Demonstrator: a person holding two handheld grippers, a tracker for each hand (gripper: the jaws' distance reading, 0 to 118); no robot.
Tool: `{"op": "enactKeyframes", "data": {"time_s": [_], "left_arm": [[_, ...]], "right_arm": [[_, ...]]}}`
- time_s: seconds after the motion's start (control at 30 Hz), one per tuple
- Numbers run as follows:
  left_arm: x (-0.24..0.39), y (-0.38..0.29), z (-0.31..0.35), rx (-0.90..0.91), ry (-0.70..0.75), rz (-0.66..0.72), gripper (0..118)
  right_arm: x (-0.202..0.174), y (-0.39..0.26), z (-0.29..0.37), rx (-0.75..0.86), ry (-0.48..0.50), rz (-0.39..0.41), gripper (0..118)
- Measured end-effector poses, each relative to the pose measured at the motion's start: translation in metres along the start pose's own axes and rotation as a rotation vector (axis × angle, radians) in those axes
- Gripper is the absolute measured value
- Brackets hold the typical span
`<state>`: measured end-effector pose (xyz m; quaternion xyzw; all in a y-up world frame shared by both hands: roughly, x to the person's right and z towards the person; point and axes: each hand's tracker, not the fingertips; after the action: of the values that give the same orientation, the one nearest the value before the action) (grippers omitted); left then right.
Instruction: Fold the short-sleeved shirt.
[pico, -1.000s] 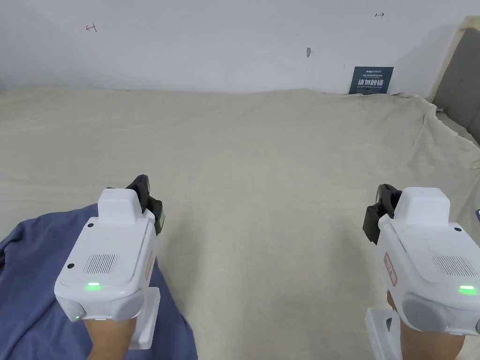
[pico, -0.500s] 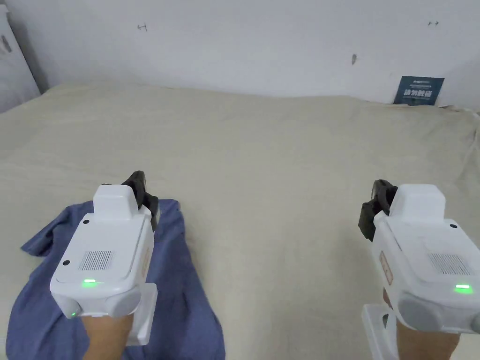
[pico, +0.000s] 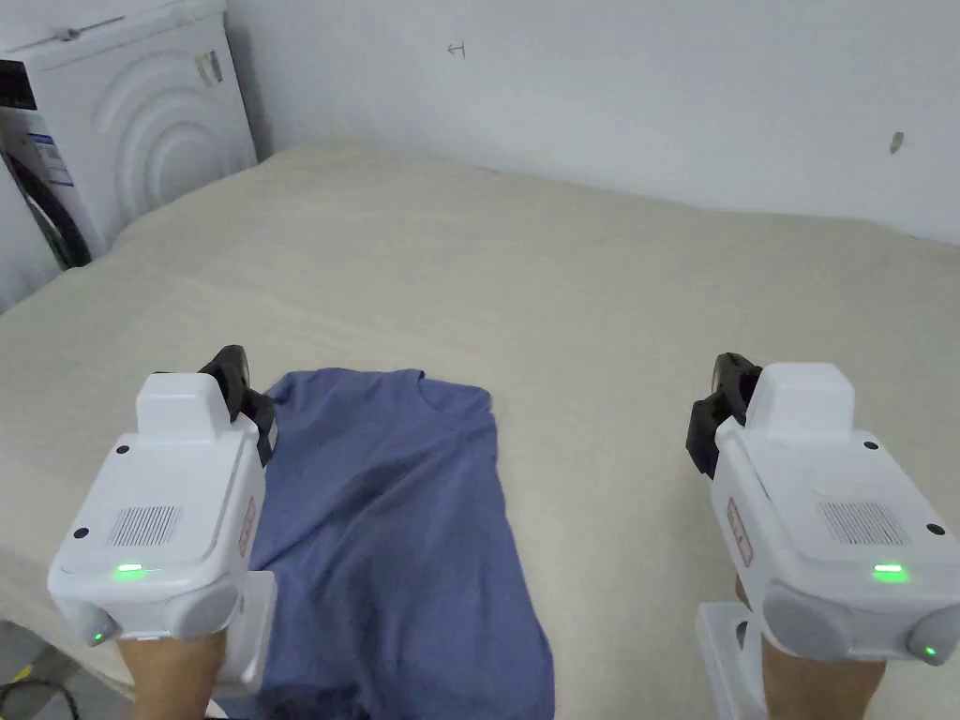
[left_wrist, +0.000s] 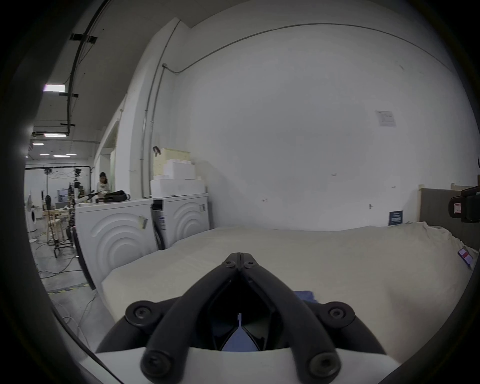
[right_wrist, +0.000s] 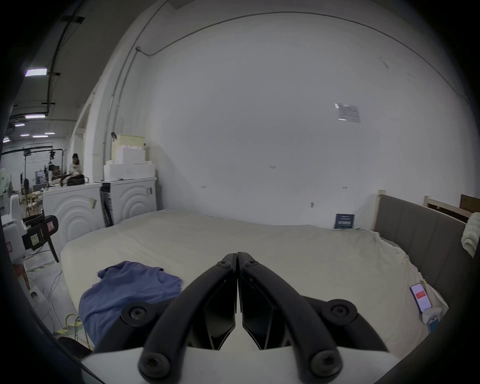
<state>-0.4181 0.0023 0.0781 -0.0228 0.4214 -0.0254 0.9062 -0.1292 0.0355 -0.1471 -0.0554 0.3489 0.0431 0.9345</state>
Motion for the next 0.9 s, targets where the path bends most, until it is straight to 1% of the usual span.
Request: {"op": "enactKeyframes", "data": {"time_s": [0.2,0.43,0.7,0.83,0.9], "left_arm": [[-0.040,-0.003,0.013,-0.010,0.080,-0.009,0],[-0.066,-0.007,0.024,-0.024,0.133,-0.022,0],[-0.068,-0.009,0.022,-0.036,0.131,-0.015,0],[-0.061,-0.009,0.012,-0.062,0.085,0.007,0],[-0.057,-0.010,0.002,-0.099,0.033,0.030,0]], "right_arm": [[-0.035,-0.001,-0.011,0.000,0.080,0.005,0],[-0.058,-0.006,-0.016,-0.012,0.135,0.008,0],[-0.061,-0.008,-0.017,-0.017,0.147,0.008,0],[-0.056,-0.008,-0.018,-0.019,0.138,0.013,0],[-0.052,-0.008,-0.018,-0.021,0.131,0.016,0]]}}
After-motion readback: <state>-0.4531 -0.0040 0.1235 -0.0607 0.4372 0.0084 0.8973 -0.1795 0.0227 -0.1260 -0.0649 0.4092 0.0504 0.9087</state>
